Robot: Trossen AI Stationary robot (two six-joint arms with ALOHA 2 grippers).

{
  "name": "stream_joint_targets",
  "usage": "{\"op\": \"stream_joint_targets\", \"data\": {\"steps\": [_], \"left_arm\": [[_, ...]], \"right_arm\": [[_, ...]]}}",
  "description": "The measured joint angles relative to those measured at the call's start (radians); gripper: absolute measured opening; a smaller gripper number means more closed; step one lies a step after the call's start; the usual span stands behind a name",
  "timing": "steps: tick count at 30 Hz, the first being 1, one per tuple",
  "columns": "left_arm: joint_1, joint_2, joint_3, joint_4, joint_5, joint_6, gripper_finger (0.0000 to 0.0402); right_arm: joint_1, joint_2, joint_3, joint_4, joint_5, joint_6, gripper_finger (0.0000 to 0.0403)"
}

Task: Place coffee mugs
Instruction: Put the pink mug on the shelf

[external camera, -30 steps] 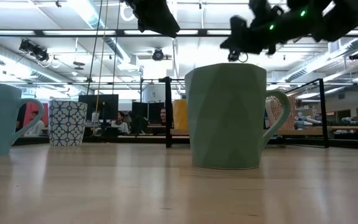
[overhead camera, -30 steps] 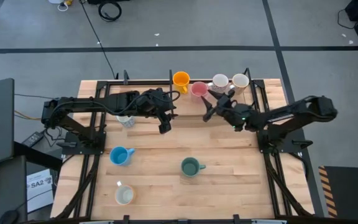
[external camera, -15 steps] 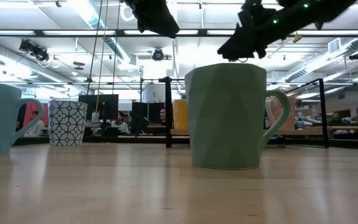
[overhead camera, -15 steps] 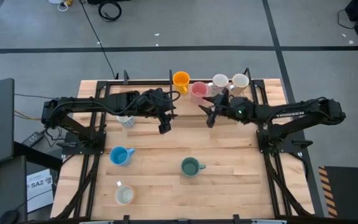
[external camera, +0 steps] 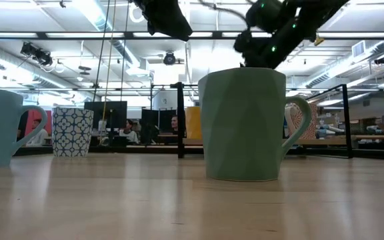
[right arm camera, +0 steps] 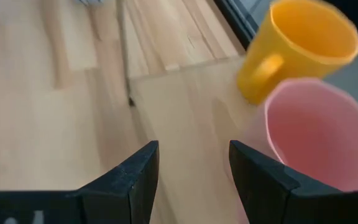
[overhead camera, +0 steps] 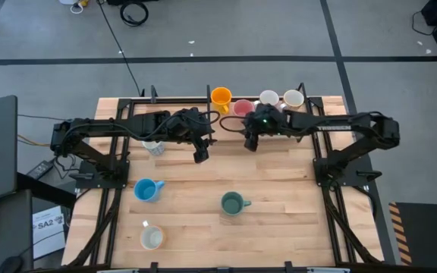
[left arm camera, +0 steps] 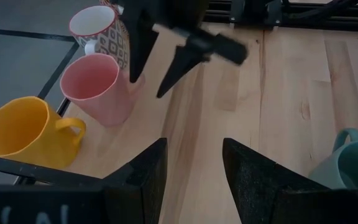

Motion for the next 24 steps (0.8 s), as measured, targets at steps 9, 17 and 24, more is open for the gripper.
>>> {"op": "stream_joint_targets", "data": {"steps": [9, 17, 24], "left_arm": [[0.0, 0.0, 0.0, -0.001, 0.0, 0.001, 0.0162], [0.0, 0.0, 0.0, 0.0, 0.0, 0.001, 0.0162], [0.0, 0.0, 0.0, -0.002, 0.0, 0.001, 0.0162]], "right_arm": [[-0.065, 0.056, 0.0, 0.02, 0.0, -0.004, 0.02], [-0.132, 0.095, 0.001, 0.094, -0.003, -0.013, 0.02], [-0.169, 0.137, 0.002, 0.141, -0.003, -0.04, 0.02]]}}
